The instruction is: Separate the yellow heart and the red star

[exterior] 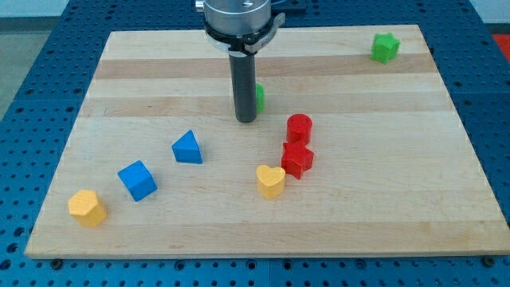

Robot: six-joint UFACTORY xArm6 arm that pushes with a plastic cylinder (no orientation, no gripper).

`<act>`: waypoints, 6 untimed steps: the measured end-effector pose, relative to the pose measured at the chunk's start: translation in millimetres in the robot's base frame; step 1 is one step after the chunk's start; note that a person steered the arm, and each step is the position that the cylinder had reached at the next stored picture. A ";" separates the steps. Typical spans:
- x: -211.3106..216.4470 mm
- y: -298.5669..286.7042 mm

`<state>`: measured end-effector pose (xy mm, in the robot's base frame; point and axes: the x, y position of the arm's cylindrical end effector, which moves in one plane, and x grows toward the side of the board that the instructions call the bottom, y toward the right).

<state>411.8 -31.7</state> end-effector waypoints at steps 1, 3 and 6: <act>55.5 -15.5; 157.6 -19.7; 161.2 47.1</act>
